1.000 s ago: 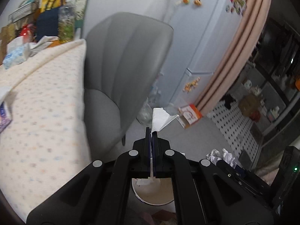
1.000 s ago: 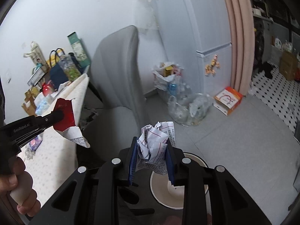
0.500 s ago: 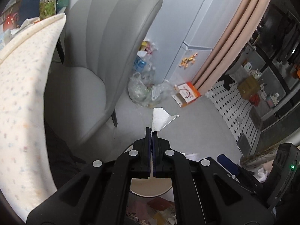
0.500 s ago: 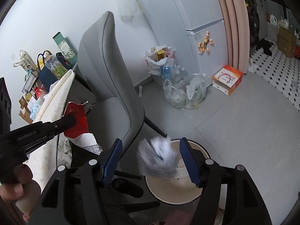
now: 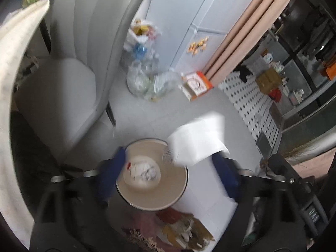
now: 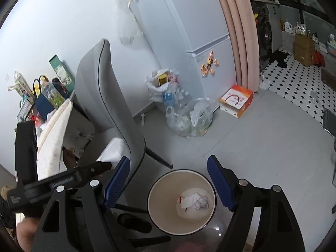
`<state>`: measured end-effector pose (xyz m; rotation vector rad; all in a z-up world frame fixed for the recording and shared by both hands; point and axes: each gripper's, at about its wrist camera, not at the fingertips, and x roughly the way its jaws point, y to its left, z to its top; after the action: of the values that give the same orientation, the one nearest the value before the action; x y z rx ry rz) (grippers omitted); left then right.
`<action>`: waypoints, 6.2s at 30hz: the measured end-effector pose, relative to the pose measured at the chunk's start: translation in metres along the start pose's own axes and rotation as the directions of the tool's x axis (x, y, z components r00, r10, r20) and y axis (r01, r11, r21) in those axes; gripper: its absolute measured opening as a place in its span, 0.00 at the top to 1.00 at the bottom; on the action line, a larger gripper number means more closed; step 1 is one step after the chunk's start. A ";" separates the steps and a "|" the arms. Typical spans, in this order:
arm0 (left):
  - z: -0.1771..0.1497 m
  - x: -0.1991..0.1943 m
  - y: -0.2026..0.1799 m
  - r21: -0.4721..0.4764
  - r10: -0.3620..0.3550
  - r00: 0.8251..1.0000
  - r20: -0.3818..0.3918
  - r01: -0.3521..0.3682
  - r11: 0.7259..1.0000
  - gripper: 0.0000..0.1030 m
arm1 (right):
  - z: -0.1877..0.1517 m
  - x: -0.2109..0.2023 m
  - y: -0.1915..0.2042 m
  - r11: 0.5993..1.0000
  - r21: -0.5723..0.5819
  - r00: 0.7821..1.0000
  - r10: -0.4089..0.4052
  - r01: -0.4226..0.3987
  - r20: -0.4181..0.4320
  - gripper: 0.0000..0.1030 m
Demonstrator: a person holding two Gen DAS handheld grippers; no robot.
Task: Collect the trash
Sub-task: 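Open the left gripper over the bin to drop the white paper, then move both tools back over the remaining trash on the table, then close the left gripper around the crushed clear plastic bottle, then grasp the silver blister pack with the right gripper, then carry both items to the floor bin while the right gripper drops the blister pack in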
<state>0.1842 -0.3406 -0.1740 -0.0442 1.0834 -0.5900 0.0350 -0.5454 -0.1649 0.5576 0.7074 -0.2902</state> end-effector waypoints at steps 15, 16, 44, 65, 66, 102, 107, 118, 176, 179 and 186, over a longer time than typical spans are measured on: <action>0.014 -0.108 0.079 -0.155 0.091 0.975 0.203 -0.060 0.986 0.06 | 0.003 -0.021 0.084 0.990 -0.086 0.993 0.114 -0.111 0.042 0.16; 0.013 -0.118 0.088 -0.168 0.101 0.970 0.221 -0.065 0.984 0.06 | 0.003 -0.022 0.092 0.988 -0.097 0.991 0.124 -0.120 0.041 0.16; -0.055 -0.282 0.320 -0.513 0.462 0.814 0.352 -0.245 0.823 0.06 | -0.056 -0.032 0.341 0.818 -0.425 0.920 0.372 -0.387 -0.123 0.16; -0.053 -0.241 0.399 -0.508 0.492 0.845 0.211 -0.335 0.794 0.06 | -0.115 0.017 0.436 0.766 -0.503 0.916 0.310 -0.400 -0.256 0.17; -0.054 -0.241 0.402 -0.511 0.487 0.848 0.208 -0.331 0.793 0.11 | -0.117 0.017 0.440 0.762 -0.507 0.915 0.310 -0.402 -0.259 0.17; -0.133 -0.303 0.437 -0.626 0.478 0.817 0.322 -0.195 0.755 0.22 | -0.188 0.045 0.528 0.690 -0.557 0.880 0.278 -0.462 -0.385 0.96; -0.131 -0.305 0.428 -0.621 0.476 0.814 0.334 -0.190 0.761 0.22 | -0.183 0.034 0.519 0.685 -0.547 0.869 0.296 -0.482 -0.396 0.97; -0.141 -0.326 0.427 -0.638 0.496 0.791 0.358 -0.180 0.749 0.22 | -0.187 0.014 0.508 0.665 -0.545 0.855 0.324 -0.510 -0.405 0.38; -0.083 -0.286 0.373 -0.484 0.318 0.858 0.403 -0.095 0.870 0.22 | -0.127 -0.005 0.417 0.811 -0.521 0.960 0.172 -0.266 -0.222 0.65; -0.074 -0.281 0.353 -0.452 0.296 0.862 0.412 -0.089 0.888 0.22 | -0.113 -0.009 0.393 0.833 -0.502 0.969 0.152 -0.231 -0.194 0.65; -0.055 -0.260 0.301 -0.362 0.228 0.883 0.410 -0.072 0.929 0.22 | -0.090 -0.016 0.346 0.873 -0.457 0.982 0.113 -0.170 -0.149 0.65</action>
<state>0.1816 0.0499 -0.0831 -0.3761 0.7164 -0.2239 0.1249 -0.2106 -0.0775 0.1608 0.8139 0.0580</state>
